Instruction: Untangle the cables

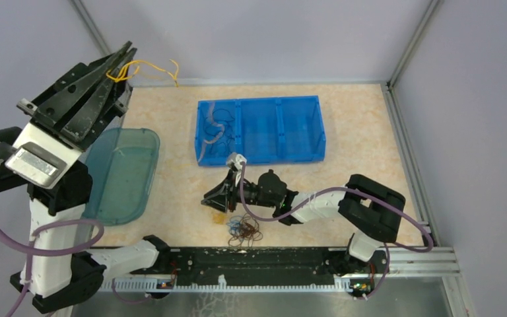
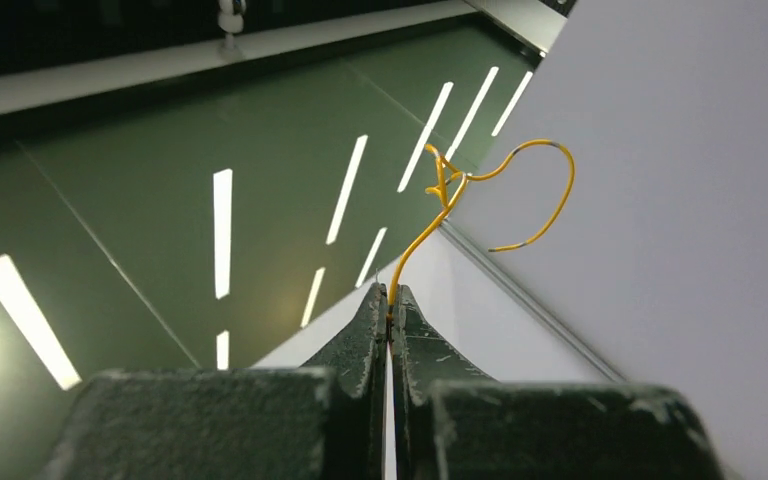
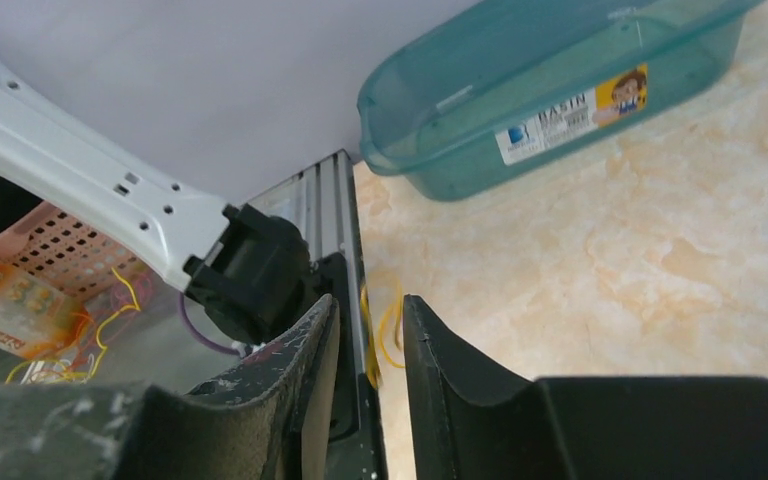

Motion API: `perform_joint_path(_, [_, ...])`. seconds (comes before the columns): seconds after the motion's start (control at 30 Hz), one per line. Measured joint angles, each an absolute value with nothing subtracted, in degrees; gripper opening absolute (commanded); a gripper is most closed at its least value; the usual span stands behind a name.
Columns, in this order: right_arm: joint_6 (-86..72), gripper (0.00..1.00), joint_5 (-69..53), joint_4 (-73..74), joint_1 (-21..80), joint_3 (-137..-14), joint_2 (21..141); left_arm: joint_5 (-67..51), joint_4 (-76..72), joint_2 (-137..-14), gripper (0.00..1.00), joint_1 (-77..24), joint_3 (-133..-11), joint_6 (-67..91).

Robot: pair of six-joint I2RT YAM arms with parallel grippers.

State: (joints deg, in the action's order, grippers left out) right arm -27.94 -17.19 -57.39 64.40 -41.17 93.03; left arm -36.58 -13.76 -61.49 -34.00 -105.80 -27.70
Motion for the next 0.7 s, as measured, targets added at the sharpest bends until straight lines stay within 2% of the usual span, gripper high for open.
perform_joint_path(0.3, [-30.5,0.35,-16.6,-61.6,64.4,-35.3,97.8,-34.8,-18.2,-65.0,0.00,-34.0,-114.0,-33.8])
perform_joint_path(0.37, [-31.1,0.40,-16.4,-62.2,64.4,-34.0,98.2,-34.6,-18.5,-65.2,0.00,-34.0,-114.9,-34.7])
perform_joint_path(0.43, [-31.4,0.51,-16.0,-63.0,64.4,-33.1,98.1,-34.5,-18.5,-65.3,0.00,-34.0,-115.5,-35.2])
perform_joint_path(0.47, [-31.5,0.53,-15.7,-63.4,64.4,-32.7,98.0,-34.5,-18.5,-65.2,0.00,-34.0,-115.6,-35.3])
perform_joint_path(0.6, [-29.4,0.60,-12.6,-60.2,64.3,-30.6,91.5,-34.5,-17.1,-63.9,0.00,-34.0,-112.6,-35.4])
perform_joint_path(0.7, [-27.0,0.63,-9.7,-55.6,63.4,-30.4,81.9,-34.6,-16.1,-61.4,0.00,-34.0,-106.1,-35.1])
